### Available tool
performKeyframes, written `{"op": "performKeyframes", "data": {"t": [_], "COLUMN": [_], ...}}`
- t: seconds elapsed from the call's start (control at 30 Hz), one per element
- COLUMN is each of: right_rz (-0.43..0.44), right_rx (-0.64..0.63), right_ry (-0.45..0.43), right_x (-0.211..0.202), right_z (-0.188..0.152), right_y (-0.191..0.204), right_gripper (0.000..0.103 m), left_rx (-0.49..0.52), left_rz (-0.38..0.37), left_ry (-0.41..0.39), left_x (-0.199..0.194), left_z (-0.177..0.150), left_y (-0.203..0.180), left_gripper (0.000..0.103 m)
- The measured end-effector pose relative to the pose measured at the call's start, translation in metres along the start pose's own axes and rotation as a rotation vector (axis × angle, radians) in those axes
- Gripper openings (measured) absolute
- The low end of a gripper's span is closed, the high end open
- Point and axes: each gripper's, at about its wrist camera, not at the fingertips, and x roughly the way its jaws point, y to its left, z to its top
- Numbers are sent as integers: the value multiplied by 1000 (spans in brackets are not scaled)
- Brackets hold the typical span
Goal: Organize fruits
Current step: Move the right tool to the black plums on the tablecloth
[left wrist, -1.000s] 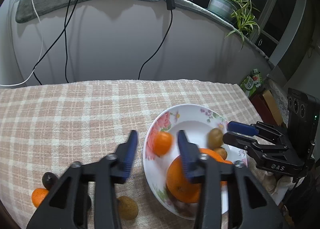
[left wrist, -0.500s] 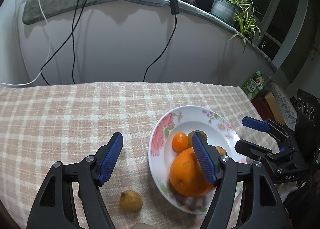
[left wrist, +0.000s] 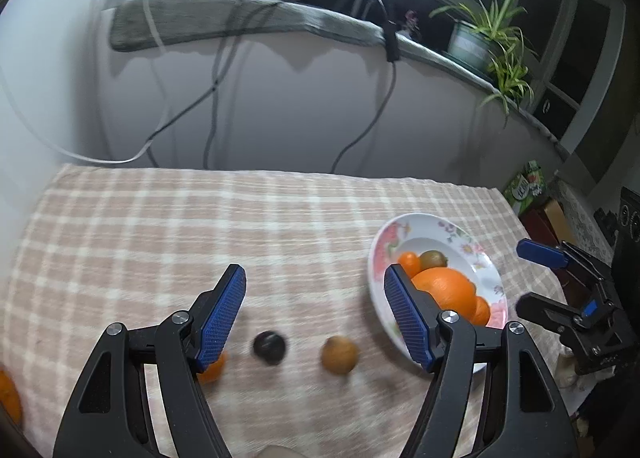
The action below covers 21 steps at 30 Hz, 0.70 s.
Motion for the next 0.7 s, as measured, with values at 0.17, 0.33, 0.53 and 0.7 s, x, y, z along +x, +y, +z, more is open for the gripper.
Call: {"op": "performKeyframes", "data": {"t": [0.17, 0.33, 0.53, 0.7], "right_rz": [42, 75, 113, 138], "right_rx": [-56, -107, -183, -265], "right_ry": [2, 17, 50, 100], "right_x": [0, 9, 29, 55], "right_z": [6, 7, 8, 9], "right_y": [29, 56, 86, 111], "right_gripper": [88, 88, 88, 83], "left_rx": [-39, -75, -110, -139], "left_rz": [22, 42, 47, 28], "left_ry": [-18, -20, 2, 22], "left_x": [-17, -29, -32, -27], "left_z": [-9, -24, -44, -53], "left_y": [23, 45, 60, 67], "left_gripper": [72, 70, 62, 56]}}
